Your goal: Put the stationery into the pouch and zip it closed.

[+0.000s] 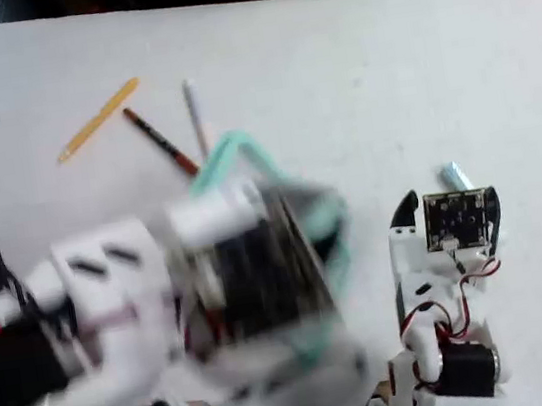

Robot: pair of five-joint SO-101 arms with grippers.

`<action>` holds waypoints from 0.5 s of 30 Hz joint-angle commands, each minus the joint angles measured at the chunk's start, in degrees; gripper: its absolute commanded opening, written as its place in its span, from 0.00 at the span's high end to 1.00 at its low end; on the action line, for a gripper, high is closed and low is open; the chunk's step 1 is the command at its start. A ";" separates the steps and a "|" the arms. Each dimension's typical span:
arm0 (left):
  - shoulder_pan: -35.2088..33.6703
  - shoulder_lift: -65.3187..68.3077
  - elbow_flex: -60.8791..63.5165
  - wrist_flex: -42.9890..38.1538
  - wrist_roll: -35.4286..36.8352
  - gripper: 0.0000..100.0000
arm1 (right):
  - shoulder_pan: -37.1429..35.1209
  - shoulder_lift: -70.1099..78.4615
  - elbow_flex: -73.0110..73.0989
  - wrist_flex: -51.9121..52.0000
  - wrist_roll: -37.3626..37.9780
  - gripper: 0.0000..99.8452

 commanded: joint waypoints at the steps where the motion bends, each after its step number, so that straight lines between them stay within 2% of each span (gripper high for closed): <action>1: -18.51 1.98 0.00 -5.89 0.00 0.98 | -0.04 -0.22 3.69 -5.49 -0.09 0.66; 5: -33.27 5.93 0.00 -12.66 6.15 0.98 | 0.13 -0.22 9.32 -12.62 0.09 0.66; 8: -40.92 10.42 0.53 -16.88 8.35 0.98 | -0.13 -0.22 11.60 -14.90 0.09 0.66; 11: -44.09 17.10 4.57 -18.55 8.18 0.97 | -1.19 -0.22 12.66 -15.52 0.26 0.66; 15: -46.29 26.42 9.67 -20.31 5.54 0.90 | -4.79 -0.22 14.42 -15.52 6.59 0.66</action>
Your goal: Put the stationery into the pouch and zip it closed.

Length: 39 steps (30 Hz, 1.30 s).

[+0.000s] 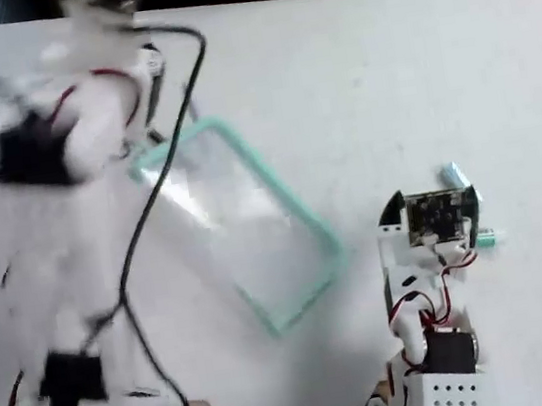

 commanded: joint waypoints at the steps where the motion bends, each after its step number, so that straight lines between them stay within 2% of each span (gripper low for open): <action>1: -2.77 6.73 2.02 -3.60 -0.88 0.90 | -2.95 -0.48 0.97 -1.10 5.27 0.66; 4: -5.67 11.56 1.32 -4.13 2.99 0.89 | -3.47 -0.48 1.32 -1.10 6.77 0.66; 6: -7.25 13.14 0.88 -1.76 4.66 0.88 | -3.65 -0.48 1.32 -1.10 6.86 0.66; 10: -10.77 13.49 0.79 10.90 5.01 0.76 | -3.56 -0.48 1.32 -1.01 6.95 0.66; 14: -16.04 14.99 4.66 21.89 4.57 0.74 | -3.56 -0.48 1.32 -1.01 7.03 0.66; 18: -17.89 18.51 15.38 15.74 6.59 0.73 | -3.65 -0.48 1.32 -1.01 7.03 0.66; 20: -17.63 20.62 18.64 12.40 9.23 0.69 | -3.65 -0.48 1.32 -1.01 7.03 0.66; 22: -16.40 22.64 19.25 11.43 11.25 0.64 | -3.65 -0.48 1.32 -0.84 7.03 0.66; 26: -14.99 25.10 18.99 9.49 15.56 0.63 | -3.47 -0.48 1.32 -0.75 7.03 0.66; 32: -11.47 29.58 19.08 5.19 28.48 0.63 | -3.65 -0.48 1.32 -0.75 7.03 0.66; 35: -7.25 32.13 18.90 4.92 39.47 0.63 | -3.65 -0.48 1.32 -0.75 7.03 0.66; 39: -3.65 35.12 18.99 0.26 52.31 0.63 | -3.65 -0.48 1.32 -0.75 7.03 0.66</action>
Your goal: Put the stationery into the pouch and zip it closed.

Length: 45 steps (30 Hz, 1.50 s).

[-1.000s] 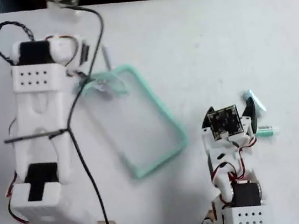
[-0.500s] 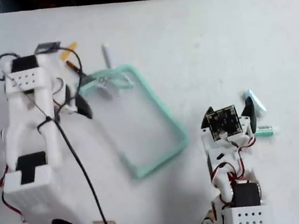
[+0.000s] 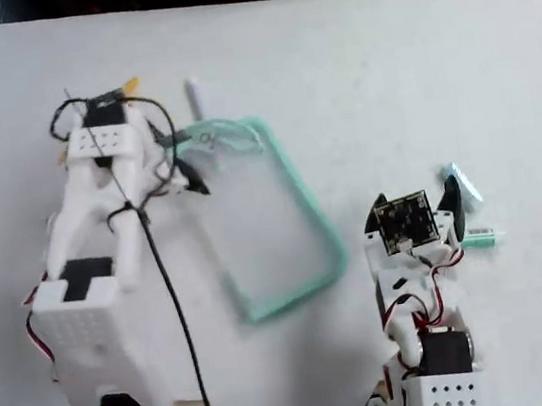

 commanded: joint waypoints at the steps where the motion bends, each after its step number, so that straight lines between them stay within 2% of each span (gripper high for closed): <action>1: 3.38 1.89 -0.44 -3.87 10.64 0.63 | -0.31 -0.48 0.44 -0.75 0.44 0.66; 13: 9.54 7.69 -3.25 -6.15 8.53 0.63 | -0.31 -0.48 0.44 -0.84 0.44 0.66; 16: 9.80 11.47 -8.62 -4.48 8.26 0.69 | -0.31 -0.48 0.44 -0.75 0.44 0.66; 21: 9.80 19.91 -21.27 3.87 8.00 0.87 | -0.31 -0.48 0.44 -0.75 0.44 0.66; 28: 10.42 32.75 -42.90 17.58 5.54 0.93 | -0.22 -0.48 0.44 -0.75 0.44 0.66; 31: 10.51 35.56 -48.26 18.64 0.79 0.98 | -0.13 -0.48 0.44 -0.75 0.44 0.66; 38: 10.51 28.18 -48.26 18.81 -0.97 0.98 | -0.13 -0.48 0.44 -0.92 0.44 0.66; 45: 15.78 5.41 -40.79 18.64 -10.64 0.98 | -0.13 -0.48 0.44 -1.01 0.44 0.66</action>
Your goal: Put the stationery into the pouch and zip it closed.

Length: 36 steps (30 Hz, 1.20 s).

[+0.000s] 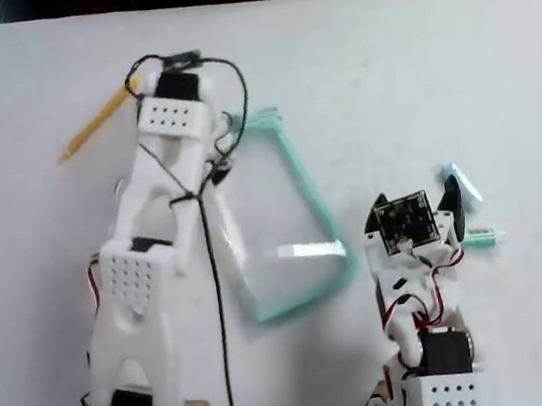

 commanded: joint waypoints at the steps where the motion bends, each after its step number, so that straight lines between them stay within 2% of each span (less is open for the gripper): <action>1: 4.00 -15.25 2.37 0.35 -5.63 0.98 | -0.13 -0.48 0.44 -1.01 0.44 0.66; 9: 6.55 -36.00 3.25 0.26 -15.12 0.98 | 0.04 -0.48 0.44 -1.01 0.44 0.66; 13: 5.93 -40.31 3.43 0.35 -16.79 0.98 | 0.04 -0.48 0.44 -0.92 0.44 0.66; 15: 3.21 -40.57 5.27 0.35 -16.62 0.96 | 0.04 -0.48 0.44 -0.92 0.44 0.66; 17: -0.04 -40.40 10.99 0.35 -13.54 0.89 | 0.04 -0.48 0.44 -0.92 0.44 0.66; 21: -4.26 -40.22 30.86 -0.88 2.81 0.67 | 0.04 -0.48 0.44 -0.92 0.44 0.66; 22: -4.44 -40.22 35.60 -1.93 3.25 0.63 | 0.04 -0.48 0.44 -0.92 0.44 0.66; 24: -4.44 -40.22 44.22 -6.51 -0.79 0.57 | 0.04 -0.48 0.44 -0.92 0.44 0.66; 26: -4.35 -40.22 51.34 -13.98 -4.13 0.57 | -0.04 -0.48 0.44 -0.92 0.44 0.66; 30: -4.70 -40.22 59.34 -27.60 1.67 0.59 | -0.04 -0.48 0.44 -0.84 0.44 0.66; 33: -4.26 -40.13 63.12 -32.09 6.68 0.59 | -0.22 -0.48 0.44 -0.75 0.44 0.66; 36: -2.51 -39.96 66.37 -36.57 8.09 0.58 | -0.31 -0.48 0.44 -0.75 0.44 0.66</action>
